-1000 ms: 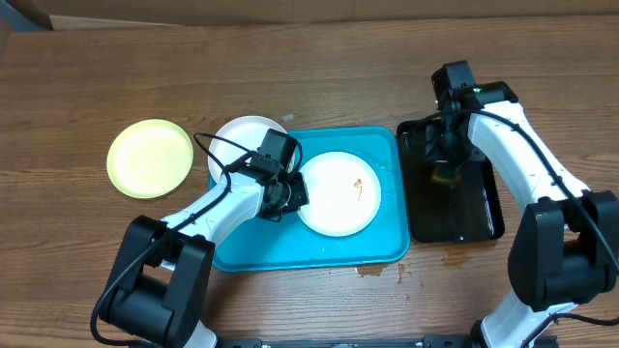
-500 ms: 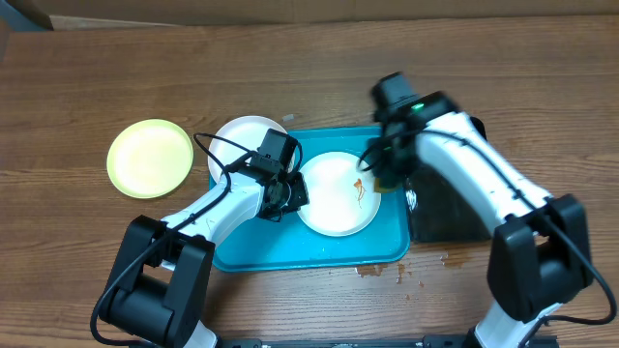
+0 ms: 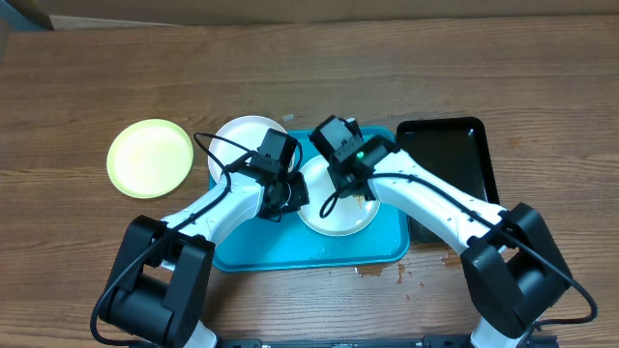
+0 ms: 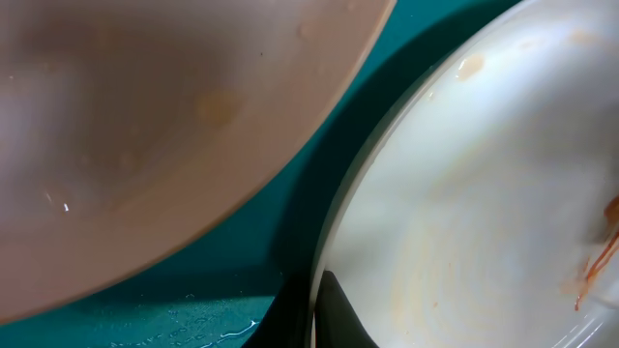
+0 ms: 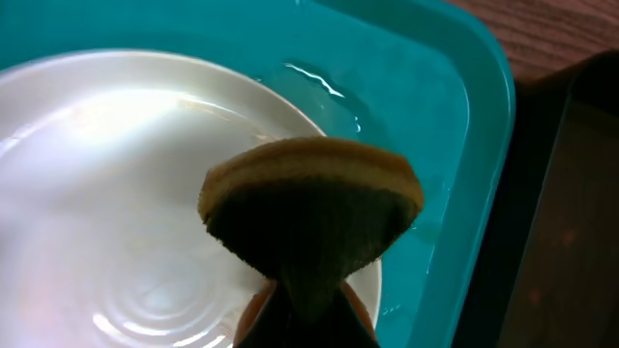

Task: Clean dirty plates on tray and stack at the side
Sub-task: 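Scrub the white plate with the sponge while the left gripper holds it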

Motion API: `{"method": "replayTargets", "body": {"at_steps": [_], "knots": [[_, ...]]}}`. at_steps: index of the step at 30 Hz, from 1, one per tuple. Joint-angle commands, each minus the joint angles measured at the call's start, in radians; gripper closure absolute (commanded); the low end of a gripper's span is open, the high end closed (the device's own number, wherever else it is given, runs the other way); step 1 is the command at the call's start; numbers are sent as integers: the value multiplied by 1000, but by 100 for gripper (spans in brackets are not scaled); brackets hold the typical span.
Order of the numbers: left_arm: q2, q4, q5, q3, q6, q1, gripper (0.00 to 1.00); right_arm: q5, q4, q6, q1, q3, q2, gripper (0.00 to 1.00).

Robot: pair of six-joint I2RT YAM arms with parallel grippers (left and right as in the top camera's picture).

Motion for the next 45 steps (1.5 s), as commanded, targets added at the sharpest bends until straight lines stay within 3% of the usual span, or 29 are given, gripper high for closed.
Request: {"method": "replayTargets", "body": {"at_steps": [1, 19, 35, 45], "knots": [[14, -5, -11, -16, 5, 2, 96, 72, 52, 4, -2, -56, -6, 96], [14, -8, -11, -16, 5, 2, 96, 99, 274, 5, -5, -263, -6, 96], [14, -8, -11, -16, 5, 2, 96, -306, 187, -169, -82, -237, -5, 96], [14, -4, -11, -16, 5, 2, 96, -372, 138, -177, -82, -181, -5, 96]]}}
